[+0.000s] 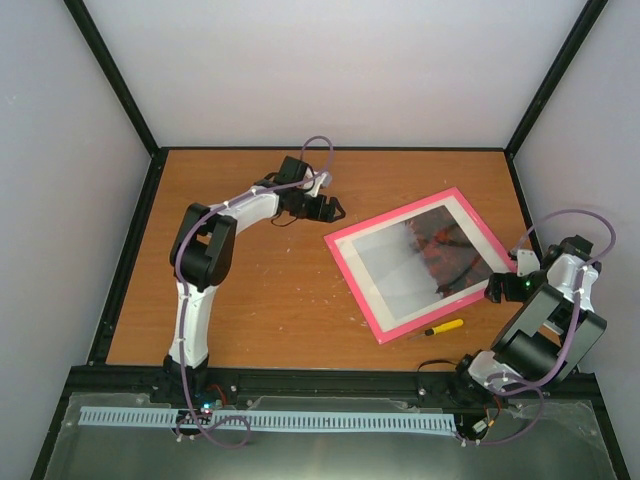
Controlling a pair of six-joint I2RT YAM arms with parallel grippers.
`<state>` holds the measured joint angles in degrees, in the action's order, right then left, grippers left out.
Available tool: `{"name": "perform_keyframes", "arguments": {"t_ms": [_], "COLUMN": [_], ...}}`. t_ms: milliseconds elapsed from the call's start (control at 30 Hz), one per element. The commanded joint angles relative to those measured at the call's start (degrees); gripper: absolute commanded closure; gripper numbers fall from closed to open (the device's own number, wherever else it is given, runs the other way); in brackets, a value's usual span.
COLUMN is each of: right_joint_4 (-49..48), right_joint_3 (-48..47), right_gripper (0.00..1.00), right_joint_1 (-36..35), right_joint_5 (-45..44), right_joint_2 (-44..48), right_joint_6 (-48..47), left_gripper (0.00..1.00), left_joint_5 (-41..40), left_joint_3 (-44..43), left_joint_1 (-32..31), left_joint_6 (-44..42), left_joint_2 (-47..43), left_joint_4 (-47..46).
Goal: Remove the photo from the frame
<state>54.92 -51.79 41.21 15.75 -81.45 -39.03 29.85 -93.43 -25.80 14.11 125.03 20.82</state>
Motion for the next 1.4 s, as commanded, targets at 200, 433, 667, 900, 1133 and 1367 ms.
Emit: {"name": "perform_keyframes", "arguments": {"t_ms": [200, 433, 667, 900, 1133, 1367], "right_joint_4": [0.6, 0.1, -0.6, -2.0, -3.1, -4.1], "right_joint_3": [0.4, 0.5, 0.8, -0.1, -1.6, -5.1], "right_gripper": [0.00, 0.00, 0.00, 0.00, 0.00, 0.00], "right_joint_1": [0.4, 0.4, 0.4, -1.2, -7.2, -17.7], "right_joint_5": [3.3, 5.5, 8.6, 10.4, 9.8, 9.8], "right_joint_2": [-3.9, -8.5, -10.6, -13.8, -15.9, -17.3], "right_joint_6": [-2.7, -4.1, -4.3, -3.2, -0.6, 3.9], "left_gripper": [0.11, 0.12, 0.12, 0.13, 0.12, 0.12], "left_joint_5": [3.1, 3.0, 2.2, 2.1, 1.7, -2.6], "left_joint_3": [-0.7, 1.2, 1.8, 2.6, 8.4, 16.7], "left_joint_1": [-1.2, -1.3, -1.4, -1.8, -1.8, -1.8], "left_joint_6": [-1.3, -1.2, -0.7, -1.0, -0.6, 0.9], "left_joint_2": [1.8, 1.7, 2.5, 2.6, -1.8, -6.9], "left_joint_4": [-0.5, -1.1, -1.9, -1.5, -3.9, -5.1]}}
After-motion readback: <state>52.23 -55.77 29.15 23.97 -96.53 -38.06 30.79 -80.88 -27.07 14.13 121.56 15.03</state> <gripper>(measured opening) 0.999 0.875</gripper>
